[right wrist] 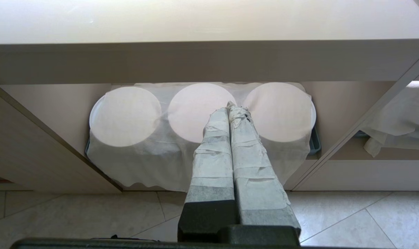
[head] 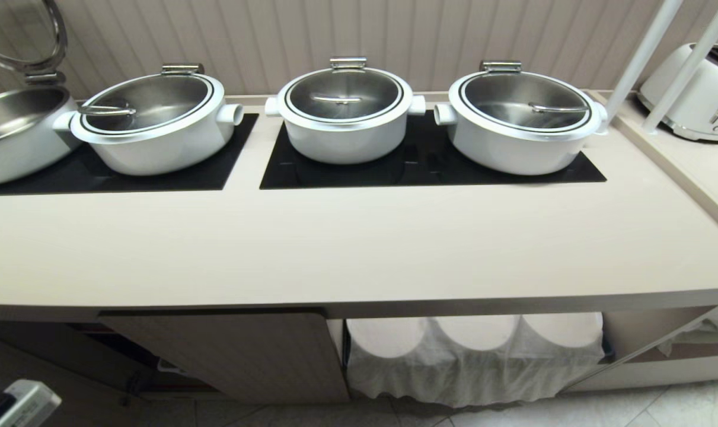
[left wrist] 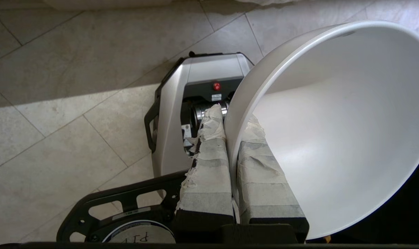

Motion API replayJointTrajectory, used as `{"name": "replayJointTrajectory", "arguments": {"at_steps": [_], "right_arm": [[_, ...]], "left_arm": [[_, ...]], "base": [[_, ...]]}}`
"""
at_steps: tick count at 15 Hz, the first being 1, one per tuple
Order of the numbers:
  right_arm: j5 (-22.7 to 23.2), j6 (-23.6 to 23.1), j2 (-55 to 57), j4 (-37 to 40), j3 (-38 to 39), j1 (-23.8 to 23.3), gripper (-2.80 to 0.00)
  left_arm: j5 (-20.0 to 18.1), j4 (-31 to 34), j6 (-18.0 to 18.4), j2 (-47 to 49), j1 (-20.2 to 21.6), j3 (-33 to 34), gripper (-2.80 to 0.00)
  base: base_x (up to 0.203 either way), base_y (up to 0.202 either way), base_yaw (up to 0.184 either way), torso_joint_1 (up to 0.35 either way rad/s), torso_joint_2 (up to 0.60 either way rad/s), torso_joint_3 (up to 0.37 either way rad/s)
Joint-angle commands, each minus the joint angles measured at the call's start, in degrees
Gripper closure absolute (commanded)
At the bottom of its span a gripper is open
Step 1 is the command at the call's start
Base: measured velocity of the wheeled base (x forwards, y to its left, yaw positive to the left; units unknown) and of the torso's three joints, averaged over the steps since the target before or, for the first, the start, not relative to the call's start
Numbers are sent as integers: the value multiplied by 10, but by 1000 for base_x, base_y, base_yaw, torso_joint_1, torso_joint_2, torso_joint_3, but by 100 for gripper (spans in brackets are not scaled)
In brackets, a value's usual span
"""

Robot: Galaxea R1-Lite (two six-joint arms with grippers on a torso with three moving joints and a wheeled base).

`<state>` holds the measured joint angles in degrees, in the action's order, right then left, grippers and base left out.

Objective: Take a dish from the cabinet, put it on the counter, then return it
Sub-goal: Place it on the table

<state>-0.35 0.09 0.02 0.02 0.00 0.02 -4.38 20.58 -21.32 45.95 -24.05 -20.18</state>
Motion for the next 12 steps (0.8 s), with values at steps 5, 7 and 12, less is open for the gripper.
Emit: {"name": "replayJointTrajectory", "arguments": {"at_steps": [5, 7, 12], "right_arm": [[0, 0, 0, 0, 0, 0, 0], [0, 0, 0, 0, 0, 1, 0], [0, 0, 0, 0, 0, 0, 0]], "left_arm": [[0, 0, -2, 59, 1, -54, 0], [0, -17, -2, 85, 2, -74, 0], [5, -101, -3, 181, 21, -128, 0]], "base": [[0, 0, 0, 0, 0, 0], [0, 0, 0, 0, 0, 0], [0, 0, 0, 0, 0, 0]]}}
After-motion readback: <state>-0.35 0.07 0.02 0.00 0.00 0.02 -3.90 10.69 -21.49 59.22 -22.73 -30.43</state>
